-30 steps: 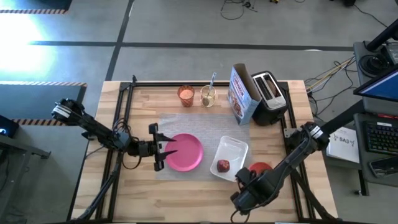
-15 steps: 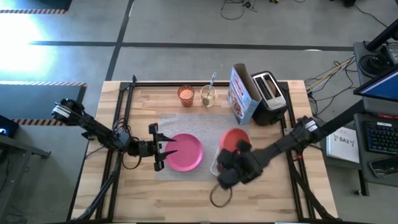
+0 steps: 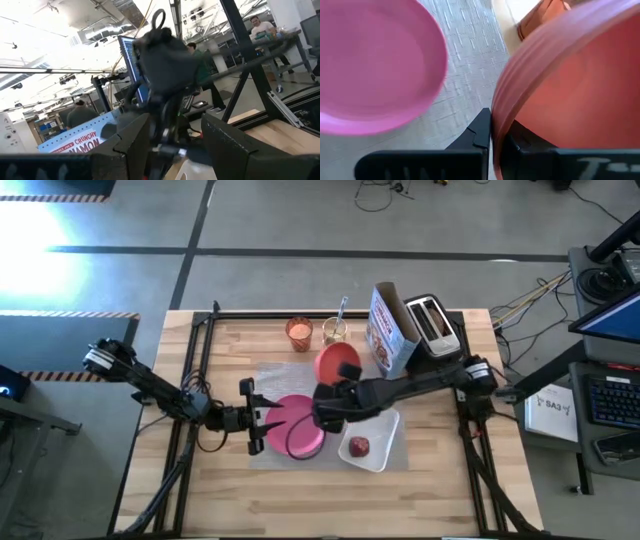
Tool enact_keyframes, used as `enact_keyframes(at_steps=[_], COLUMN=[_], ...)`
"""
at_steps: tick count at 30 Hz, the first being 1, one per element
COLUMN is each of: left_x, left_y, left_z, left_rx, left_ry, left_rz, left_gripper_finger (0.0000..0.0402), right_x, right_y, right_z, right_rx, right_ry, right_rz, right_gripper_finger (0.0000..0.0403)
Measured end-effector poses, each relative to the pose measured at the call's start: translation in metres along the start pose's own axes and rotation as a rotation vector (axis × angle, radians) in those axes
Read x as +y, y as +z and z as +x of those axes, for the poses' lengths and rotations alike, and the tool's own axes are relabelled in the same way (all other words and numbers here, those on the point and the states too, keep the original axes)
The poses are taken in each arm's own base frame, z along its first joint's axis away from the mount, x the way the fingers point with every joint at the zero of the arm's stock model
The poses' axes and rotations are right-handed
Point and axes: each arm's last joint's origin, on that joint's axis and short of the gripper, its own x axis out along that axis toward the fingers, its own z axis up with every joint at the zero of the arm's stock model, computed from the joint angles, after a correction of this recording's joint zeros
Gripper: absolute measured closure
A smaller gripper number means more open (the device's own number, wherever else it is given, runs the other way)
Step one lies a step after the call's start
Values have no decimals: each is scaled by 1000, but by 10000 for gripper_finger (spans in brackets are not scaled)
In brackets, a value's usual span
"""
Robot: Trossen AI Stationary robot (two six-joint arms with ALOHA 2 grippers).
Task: Arrange a breakfast setting
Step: Put the orange bowl on the gray table mat to the right of the pink plate
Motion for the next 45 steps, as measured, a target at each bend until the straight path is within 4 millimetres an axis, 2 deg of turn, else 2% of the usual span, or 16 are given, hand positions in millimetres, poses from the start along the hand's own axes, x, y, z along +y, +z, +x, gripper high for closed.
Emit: enact_keyframes(at_steps=[4, 12, 19, 31, 45], left_x=[-1, -1, -1, -1, -1], left_y=[-1, -1, -1, -1, -1], left_z=[0, 0, 0, 0, 0], left_rx=[9, 11, 11, 11, 11], left_ry=[-4, -4, -3, -3, -4], left_rz=[3, 4, 4, 4, 4], left_gripper_finger=[239, 239, 239, 239, 239], right_x=[-2, 16, 26, 29, 28], right_y=[-1, -9, -15, -22, -25], right_z=[22, 57, 71, 71, 70], right_rx=[56, 144, 214, 313, 351], right_ry=[-29, -25, 53, 159, 145], right_rz=[-9, -76, -88, -55, -57], right_gripper_finger=[394, 394, 394, 394, 394])
